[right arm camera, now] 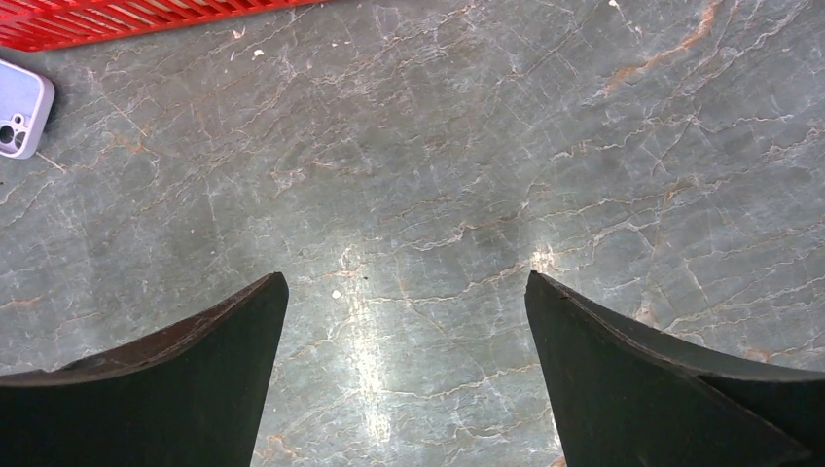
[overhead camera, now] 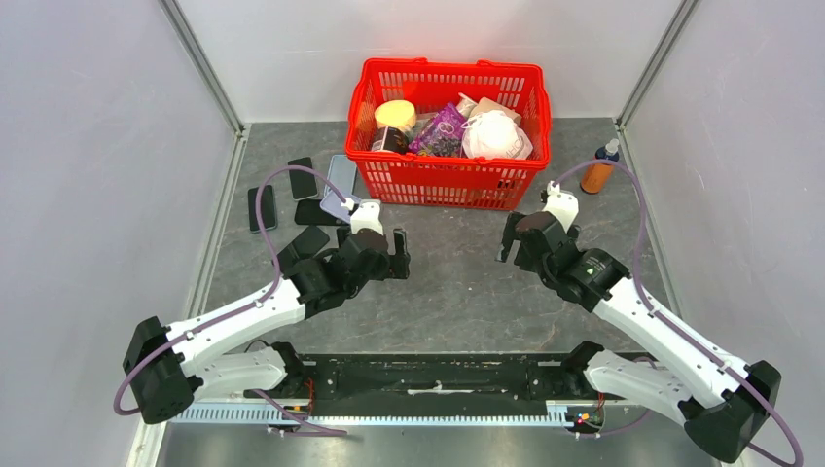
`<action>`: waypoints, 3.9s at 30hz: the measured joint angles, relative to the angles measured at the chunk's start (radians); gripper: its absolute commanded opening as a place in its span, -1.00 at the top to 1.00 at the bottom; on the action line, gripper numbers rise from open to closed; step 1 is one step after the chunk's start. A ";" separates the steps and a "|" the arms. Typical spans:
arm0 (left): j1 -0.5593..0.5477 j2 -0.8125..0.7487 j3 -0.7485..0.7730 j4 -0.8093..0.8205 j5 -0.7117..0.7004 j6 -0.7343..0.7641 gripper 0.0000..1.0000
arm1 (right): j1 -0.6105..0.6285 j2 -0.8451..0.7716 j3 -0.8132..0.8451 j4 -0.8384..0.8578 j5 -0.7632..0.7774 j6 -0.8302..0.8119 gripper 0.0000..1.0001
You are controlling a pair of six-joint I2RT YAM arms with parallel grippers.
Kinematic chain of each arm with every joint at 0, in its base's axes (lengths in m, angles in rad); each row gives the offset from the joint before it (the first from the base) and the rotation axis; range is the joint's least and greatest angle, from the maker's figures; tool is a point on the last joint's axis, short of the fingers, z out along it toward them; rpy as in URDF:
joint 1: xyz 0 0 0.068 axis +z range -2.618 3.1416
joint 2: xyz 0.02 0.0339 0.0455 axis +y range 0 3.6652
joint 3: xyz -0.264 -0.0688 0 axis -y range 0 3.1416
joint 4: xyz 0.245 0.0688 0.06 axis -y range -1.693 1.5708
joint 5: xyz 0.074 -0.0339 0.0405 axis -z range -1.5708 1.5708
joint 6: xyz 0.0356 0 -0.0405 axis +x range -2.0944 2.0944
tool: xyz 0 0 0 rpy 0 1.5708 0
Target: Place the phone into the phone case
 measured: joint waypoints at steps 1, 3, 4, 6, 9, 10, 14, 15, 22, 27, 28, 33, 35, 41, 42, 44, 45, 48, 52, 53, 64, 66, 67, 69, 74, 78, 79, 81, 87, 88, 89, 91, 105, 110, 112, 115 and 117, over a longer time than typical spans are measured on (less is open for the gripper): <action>0.000 0.001 0.000 -0.002 -0.008 -0.004 -0.99 | 0.000 0.003 0.000 0.000 0.000 0.002 -0.98; 0.000 0.003 0.000 -0.009 -0.026 -0.012 -1.00 | 0.000 0.005 0.000 0.000 -0.001 0.004 -0.98; 0.000 0.007 0.002 -0.021 -0.039 -0.018 -1.00 | 0.000 0.005 0.000 0.000 -0.002 0.004 -0.98; 0.000 0.019 0.011 -0.052 -0.072 -0.038 -1.00 | 0.000 0.008 0.000 0.000 -0.003 0.004 -0.98; 0.003 0.039 0.028 -0.099 -0.133 -0.069 -1.00 | 0.000 0.030 0.006 -0.002 -0.007 0.003 -0.98; 0.005 0.044 0.035 -0.113 -0.156 -0.081 -1.00 | 0.000 0.040 0.008 -0.002 -0.010 0.002 -0.98; 0.053 0.082 0.065 -0.151 -0.203 -0.130 -0.81 | 0.000 0.079 0.014 0.000 -0.012 -0.008 -0.98; 0.080 0.101 0.075 -0.155 -0.204 -0.143 -0.70 | 0.000 0.090 0.019 0.001 -0.011 -0.012 -0.99; 0.315 0.316 0.164 -0.136 -0.169 -0.183 -0.52 | 0.000 0.127 0.040 0.030 -0.017 -0.038 -0.98; 0.373 0.506 0.311 -0.143 -0.189 -0.195 -0.39 | -0.003 0.136 0.040 0.050 -0.031 -0.047 -0.98; 0.385 0.546 0.341 -0.142 -0.198 -0.201 -0.37 | -0.006 0.138 0.040 0.052 -0.037 -0.050 -0.98; 0.444 0.659 0.383 -0.142 -0.203 -0.242 -0.30 | -0.016 0.141 0.040 0.063 -0.055 -0.058 -0.98; 0.466 0.696 0.383 -0.137 -0.197 -0.255 -0.26 | -0.022 0.142 0.040 0.068 -0.066 -0.062 -0.98; 0.503 0.766 0.381 -0.060 -0.143 -0.267 -0.06 | -0.037 0.144 0.040 0.070 -0.090 -0.076 -0.98; 0.503 0.769 0.380 -0.052 -0.139 -0.268 0.03 | -0.040 0.143 0.040 0.070 -0.094 -0.079 -0.98; 0.503 0.771 0.377 -0.031 -0.127 -0.274 0.21 | -0.044 0.143 0.040 0.070 -0.098 -0.080 -0.98; 0.503 0.772 0.376 -0.021 -0.122 -0.277 0.35 | -0.046 0.143 0.040 0.070 -0.100 -0.080 -0.98; 0.503 0.775 0.368 0.009 -0.109 -0.288 0.82 | -0.051 0.143 0.040 0.070 -0.108 -0.082 -0.98; 0.503 0.767 0.354 0.039 -0.109 -0.300 0.95 | -0.054 0.143 0.040 0.070 -0.117 -0.083 -0.98; 0.504 0.765 0.349 0.050 -0.101 -0.300 0.96 | -0.054 0.143 0.040 0.070 -0.118 -0.084 -0.98; 0.329 0.527 0.171 0.027 -0.026 -0.264 0.95 | -0.072 0.145 0.040 0.071 -0.126 -0.084 -0.98; 0.260 0.490 0.135 0.026 0.000 -0.267 0.95 | -0.076 0.153 0.040 0.076 -0.127 -0.083 -0.98; 0.218 0.477 0.117 0.026 0.013 -0.274 0.95 | -0.078 0.158 0.040 0.078 -0.130 -0.083 -0.98; 0.136 0.470 0.089 0.025 0.036 -0.295 0.96 | -0.080 0.169 0.040 0.084 -0.137 -0.082 -0.98; -0.011 0.470 0.050 0.024 0.072 -0.356 0.75 | -0.082 0.184 0.039 0.094 -0.160 -0.079 -0.98; -0.047 0.470 0.050 0.031 0.084 -0.378 -0.42 | -0.086 0.184 0.037 0.101 -0.178 -0.079 -0.98; -0.047 0.468 0.050 0.028 0.078 -0.381 -0.54 | -0.086 0.184 0.035 0.103 -0.183 -0.079 -0.98; -0.043 0.453 0.051 0.005 0.048 -0.381 -0.60 | -0.086 0.184 0.029 0.109 -0.203 -0.080 -0.98; 0.163 0.336 0.071 -0.094 -0.016 -0.360 -0.58 | -0.086 0.182 0.008 0.117 -0.240 -0.083 -0.98; 0.255 0.308 0.071 -0.093 -0.021 -0.352 -0.56 | -0.086 0.182 0.005 0.117 -0.248 -0.084 -0.98; 0.322 0.291 0.071 -0.092 -0.026 -0.346 -0.54 | -0.086 0.181 0.003 0.119 -0.253 -0.084 -0.98; 0.458 0.267 0.073 -0.089 -0.035 -0.335 -0.47 | -0.086 0.179 0.000 0.125 -0.264 -0.085 -0.98; 1.052 0.585 0.251 -0.052 0.092 -0.252 -0.05 | -0.086 0.177 -0.026 0.172 -0.323 -0.110 -0.98; 1.079 0.662 0.294 -0.054 0.105 -0.237 0.06 | -0.086 0.172 -0.032 0.190 -0.344 -0.115 -0.98; 1.081 0.677 0.294 -0.064 0.118 -0.236 0.10 | -0.086 0.171 -0.039 0.195 -0.352 -0.116 -0.98; 1.081 0.690 0.293 -0.074 0.136 -0.237 0.15 | -0.086 0.171 -0.042 0.198 -0.360 -0.117 -0.98; 1.081 0.691 0.285 -0.074 0.145 -0.241 0.15 | -0.086 0.171 -0.042 0.199 -0.363 -0.117 -0.98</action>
